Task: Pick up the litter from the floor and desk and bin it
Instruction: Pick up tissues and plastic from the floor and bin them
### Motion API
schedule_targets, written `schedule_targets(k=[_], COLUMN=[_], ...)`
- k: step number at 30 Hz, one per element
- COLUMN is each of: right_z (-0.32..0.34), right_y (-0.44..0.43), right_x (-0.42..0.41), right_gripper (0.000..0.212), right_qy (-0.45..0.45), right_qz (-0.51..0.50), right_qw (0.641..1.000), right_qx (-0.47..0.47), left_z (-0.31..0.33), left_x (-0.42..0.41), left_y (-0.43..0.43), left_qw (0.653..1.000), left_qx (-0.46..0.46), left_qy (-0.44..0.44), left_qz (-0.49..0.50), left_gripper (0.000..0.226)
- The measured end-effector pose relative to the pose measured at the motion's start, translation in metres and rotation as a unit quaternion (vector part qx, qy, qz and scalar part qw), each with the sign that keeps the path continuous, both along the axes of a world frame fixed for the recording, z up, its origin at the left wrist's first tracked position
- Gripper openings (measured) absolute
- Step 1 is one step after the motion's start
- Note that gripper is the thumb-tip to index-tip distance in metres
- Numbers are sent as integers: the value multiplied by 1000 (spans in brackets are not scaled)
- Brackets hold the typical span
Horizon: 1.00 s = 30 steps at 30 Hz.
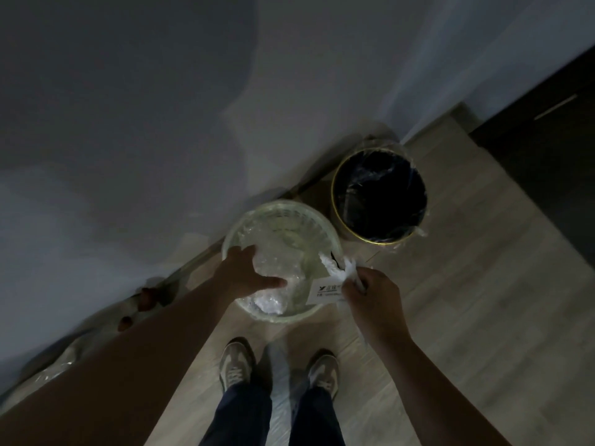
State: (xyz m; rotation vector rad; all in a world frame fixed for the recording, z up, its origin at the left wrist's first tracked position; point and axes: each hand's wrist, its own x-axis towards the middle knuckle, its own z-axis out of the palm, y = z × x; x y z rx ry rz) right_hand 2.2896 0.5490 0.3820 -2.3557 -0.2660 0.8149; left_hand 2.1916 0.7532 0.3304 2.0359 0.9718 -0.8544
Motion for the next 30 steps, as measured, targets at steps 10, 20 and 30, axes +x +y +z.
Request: schedule_targets(k=[10,20,30], right_z=[-23,-49,2], right_y=[40,93,91], right_x=[-6,-9,-11], right_gripper=[11,52,41], right_qy=[-12,53,-43], right_qz=[34,185,365], right_qw=[999,974,904], right_qx=[-14,-121,-217], left_z=[1,16,75], left_x=[-24,-58,-68], left_y=[19,37,44], left_qw=[999,990,972], left_qx=[26,79,114], left_qy=[-42,-41,-42], left_qz=[16,-110,-200], left_gripper=[66,44,42])
